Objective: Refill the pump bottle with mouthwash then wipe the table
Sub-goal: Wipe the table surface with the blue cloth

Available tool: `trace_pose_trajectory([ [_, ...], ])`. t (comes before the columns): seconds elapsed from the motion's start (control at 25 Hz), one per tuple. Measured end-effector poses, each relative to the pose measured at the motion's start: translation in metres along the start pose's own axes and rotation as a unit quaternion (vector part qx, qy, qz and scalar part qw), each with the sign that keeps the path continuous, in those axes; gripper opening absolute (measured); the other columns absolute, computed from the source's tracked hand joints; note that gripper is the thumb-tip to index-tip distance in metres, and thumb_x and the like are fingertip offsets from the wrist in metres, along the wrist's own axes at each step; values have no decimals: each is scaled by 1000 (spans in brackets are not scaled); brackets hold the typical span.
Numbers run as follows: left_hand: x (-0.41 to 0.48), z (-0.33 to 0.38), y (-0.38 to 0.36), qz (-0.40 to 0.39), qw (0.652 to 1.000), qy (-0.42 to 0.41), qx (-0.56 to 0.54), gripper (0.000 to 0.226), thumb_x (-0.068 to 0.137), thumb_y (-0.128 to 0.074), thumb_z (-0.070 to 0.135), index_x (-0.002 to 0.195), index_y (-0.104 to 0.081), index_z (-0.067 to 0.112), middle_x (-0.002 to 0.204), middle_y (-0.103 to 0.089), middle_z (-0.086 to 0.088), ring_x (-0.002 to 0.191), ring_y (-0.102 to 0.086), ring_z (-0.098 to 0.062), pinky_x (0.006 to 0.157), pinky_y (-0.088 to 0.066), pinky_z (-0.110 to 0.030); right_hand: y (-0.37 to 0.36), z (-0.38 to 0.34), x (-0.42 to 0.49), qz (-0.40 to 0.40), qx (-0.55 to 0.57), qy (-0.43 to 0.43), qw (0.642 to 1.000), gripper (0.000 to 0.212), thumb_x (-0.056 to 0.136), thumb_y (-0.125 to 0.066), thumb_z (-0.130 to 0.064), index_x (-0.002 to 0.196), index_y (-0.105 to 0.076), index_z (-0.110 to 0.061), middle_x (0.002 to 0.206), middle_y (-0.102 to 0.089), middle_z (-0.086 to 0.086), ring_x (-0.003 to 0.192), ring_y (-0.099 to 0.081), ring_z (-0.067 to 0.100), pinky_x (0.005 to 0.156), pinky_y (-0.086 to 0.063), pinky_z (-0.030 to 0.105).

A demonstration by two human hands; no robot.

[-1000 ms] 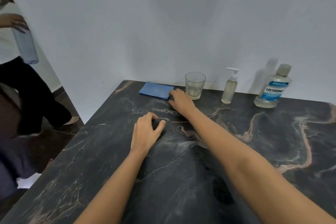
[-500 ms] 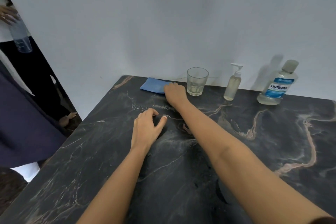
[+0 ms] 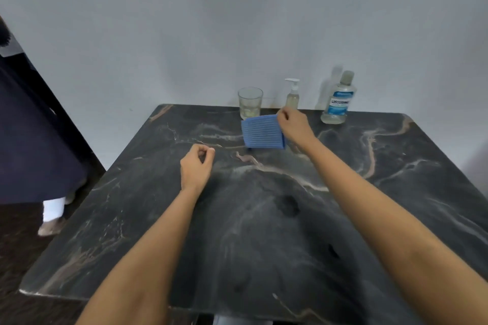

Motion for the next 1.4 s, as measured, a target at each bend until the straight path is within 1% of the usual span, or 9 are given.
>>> trace_pose_trajectory([
  [0.24,-87,66,-38,-88,988,-130,-6,12,90,-63,32,92,-64,20,92,-68,9,93,-64,-8,85,-52,-26,124,59,-103,124,31,-66,990,20,95,-42,-20,85,-56,-9,83,-57,0,76,-51,13,64,-41,27],
  [0.4,-149,94,-72,-133,974,-181,-8,12,90,-63,31,94,-63,20,92,-67,8,92,-63,-6,85,-52,-26,190,85,-178,218,30,-73,973,18,94,-44,-20,86,-54,-8,85,-57,1,72,-50,8,54,-39,8],
  [0.48,-178,101,-89,-156,967,-201,-15,13,91,-62,33,94,-63,20,94,-67,8,93,-63,-4,85,-52,-28,210,91,-214,230,17,-49,972,18,93,-47,-20,83,-55,-7,79,-58,3,66,-49,6,52,-38,7],
  [0.64,-231,101,-116,-200,956,-215,-12,13,91,-61,34,96,-62,23,95,-66,11,94,-61,-2,84,-51,-28,215,110,-267,143,-39,-30,988,18,87,-52,-15,72,-57,-6,72,-60,12,64,-50,11,62,-42,23],
  [0.8,-267,95,-129,-219,952,-211,4,13,91,-61,34,97,-62,22,95,-64,11,90,-59,-4,80,-49,-27,165,130,-298,-142,-81,-12,987,5,87,-63,-18,83,-66,-16,100,-64,0,102,-59,16,95,-45,33],
  [0.92,-281,97,-131,-212,949,-228,40,17,92,-59,34,101,-61,20,99,-64,9,95,-57,-9,79,-48,-28,149,140,-290,-107,-134,9,985,29,95,-52,-27,122,-60,-16,136,-50,3,132,-40,15,109,-29,27],
  [1.0,-283,98,-131,-204,947,-240,62,18,93,-57,35,103,-61,20,100,-63,9,97,-54,-9,77,-45,-27,131,152,-278,-129,-232,-20,964,48,100,-37,-33,145,-36,-17,156,-24,5,145,-17,17,117,-14,38],
  [1.16,-286,98,-134,-205,943,-250,80,20,94,-57,34,105,-60,18,101,-63,8,99,-53,-9,78,-40,-22,105,157,-257,-126,-298,-106,940,54,101,-19,-36,152,-11,-19,161,-2,4,148,2,18,119,0,44],
  [1.4,-278,88,-124,-181,970,-161,-13,13,93,-60,31,101,-61,21,102,-62,11,103,-55,-11,87,-47,-31,119,163,-285,-169,-319,-38,932,55,103,-20,-37,152,-6,-17,160,3,1,148,5,14,118,4,42],
])
Point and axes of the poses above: each hand's wrist, its own x-axis towards the middle knuckle, its own y-axis out of the back of the hand, z = x × y, the point moved 6 cm from there along x, towards the middle knuckle
